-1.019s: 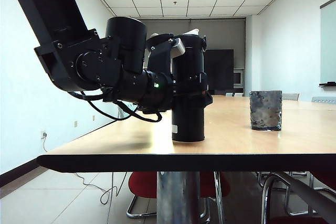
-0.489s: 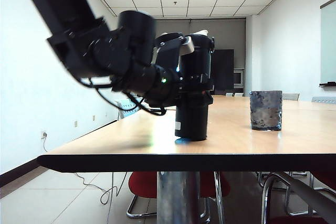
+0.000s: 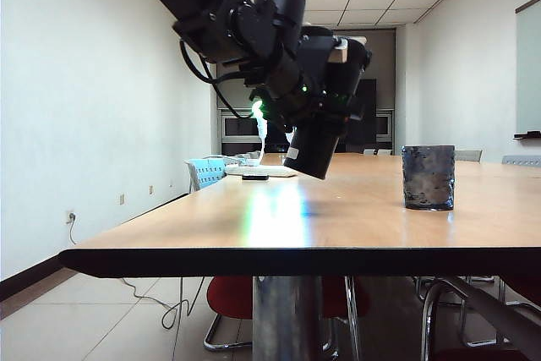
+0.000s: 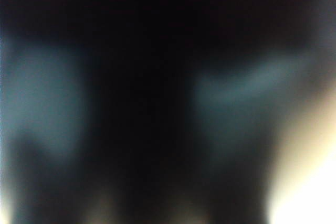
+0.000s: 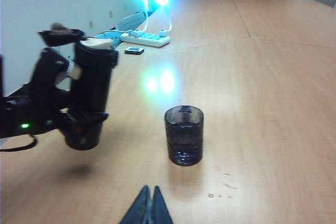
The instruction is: Pick up the black thermos cup, pour some water from it into the cup, and then put the thermos cup back on the table.
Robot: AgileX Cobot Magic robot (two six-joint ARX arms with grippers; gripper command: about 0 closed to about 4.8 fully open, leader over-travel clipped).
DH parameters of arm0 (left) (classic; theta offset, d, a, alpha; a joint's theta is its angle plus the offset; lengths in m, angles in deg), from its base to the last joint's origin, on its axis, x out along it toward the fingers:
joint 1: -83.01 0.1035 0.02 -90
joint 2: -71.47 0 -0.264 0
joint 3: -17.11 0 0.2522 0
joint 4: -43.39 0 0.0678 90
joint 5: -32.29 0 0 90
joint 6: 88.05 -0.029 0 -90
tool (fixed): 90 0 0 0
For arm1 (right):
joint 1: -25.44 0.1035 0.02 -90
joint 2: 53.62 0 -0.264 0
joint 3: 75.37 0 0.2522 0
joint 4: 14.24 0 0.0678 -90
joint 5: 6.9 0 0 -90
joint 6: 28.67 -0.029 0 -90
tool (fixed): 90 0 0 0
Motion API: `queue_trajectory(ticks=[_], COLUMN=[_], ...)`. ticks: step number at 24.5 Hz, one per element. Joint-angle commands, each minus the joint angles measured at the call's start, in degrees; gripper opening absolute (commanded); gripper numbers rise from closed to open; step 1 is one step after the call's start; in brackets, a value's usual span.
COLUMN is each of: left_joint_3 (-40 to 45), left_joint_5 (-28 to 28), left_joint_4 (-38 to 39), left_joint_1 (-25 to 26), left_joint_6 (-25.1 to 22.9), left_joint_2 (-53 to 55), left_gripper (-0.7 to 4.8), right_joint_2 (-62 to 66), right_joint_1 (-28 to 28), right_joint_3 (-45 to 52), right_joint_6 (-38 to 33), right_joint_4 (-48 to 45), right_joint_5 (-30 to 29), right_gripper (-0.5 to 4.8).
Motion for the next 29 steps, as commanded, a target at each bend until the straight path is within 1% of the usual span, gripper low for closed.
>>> queue_trajectory(ticks=[1,4,5,6,7,8,10,12,13,14,15,16,20,23,25,28,29], left_joint_3=[-6.1,-10.1,-10.7,-10.6,-10.6,-10.6,-10.6,-10.6,-10.7,-10.6,-10.6,-10.6,-10.7,-11.0,-14.1,-23.1,-24.7], left_joint_5=[2.4,2.5,2.5,2.4,2.4,2.3,2.3,2.5,3.2,5.6,7.7,8.8,7.2,7.2,7.1,7.3,7.3], left_joint_4=[-0.2,1.0,1.2,1.2,1.1,1.1,2.5,3.5,3.9,4.4,5.2,5.3,4.8,3.2,3.7,7.9,8.0], left_joint_1=[0.0,0.0,0.0,-0.1,-0.1,-0.2,-0.2,-0.2,-0.2,-0.2,-0.2,-0.2,-0.5,-0.9,-1.0,-1.2,-1.2], left_joint_6=[-3.7,-6.2,-6.0,-5.6,-4.0,-2.1,-1.9,-2.3,-3.9,-6.5,-8.1,-8.7,-8.6,-8.6,-8.6,-8.6,-8.8], left_joint_2=[2.4,5.0,5.5,5.5,5.5,5.4,5.3,5.2,5.2,5.2,5.2,5.2,5.3,5.6,6.8,11.5,12.7], left_gripper=[1.82,1.82,1.82,1.82,1.82,1.82,1.82,1.82,1.82,1.82,1.82,1.82,1.82,1.82,1.82,1.82,1.82], right_joint_2=[-0.1,-0.1,0.1,1.0,2.5,5.1,13.1,22.4,26.1,29.4,31.0,31.8,32.0,32.0,32.0,32.0,32.0], right_joint_1=[0.0,0.0,-0.1,-0.1,-0.1,-0.2,-1.0,-3.7,-4.9,-6.0,-6.1,-6.1,-5.9,-5.8,-5.8,-5.8,-5.8], right_joint_3=[-0.2,-0.2,-0.1,-0.1,-0.1,-0.1,-0.1,-0.1,-0.1,-0.4,-0.9,-1.2,-1.2,-1.2,-1.2,-1.2,-1.2], right_joint_6=[0.2,0.2,0.8,3.1,5.1,5.3,5.4,5.5,5.2,2.9,2.5,2.5,2.5,2.5,2.5,2.5,2.5], right_joint_4=[-1.0,-1.0,-1.0,-1.4,-2.7,-5.9,-13.6,-21.6,-25.6,-29.0,-29.9,-30.4,-31.3,-31.3,-31.3,-31.5,-31.5], right_joint_5=[-0.9,-0.9,-0.1,1.6,2.9,3.9,3.8,3.0,1.1,0.2,0.3,0.8,0.3,-0.9,-0.9,-0.9,-0.9], right_gripper=[-0.01,-0.01,-0.01,-0.01,-0.01,-0.01,-0.01,-0.01,-0.01,-0.01,-0.01,-0.01,-0.01,-0.01,-0.01,-0.01,-0.01])
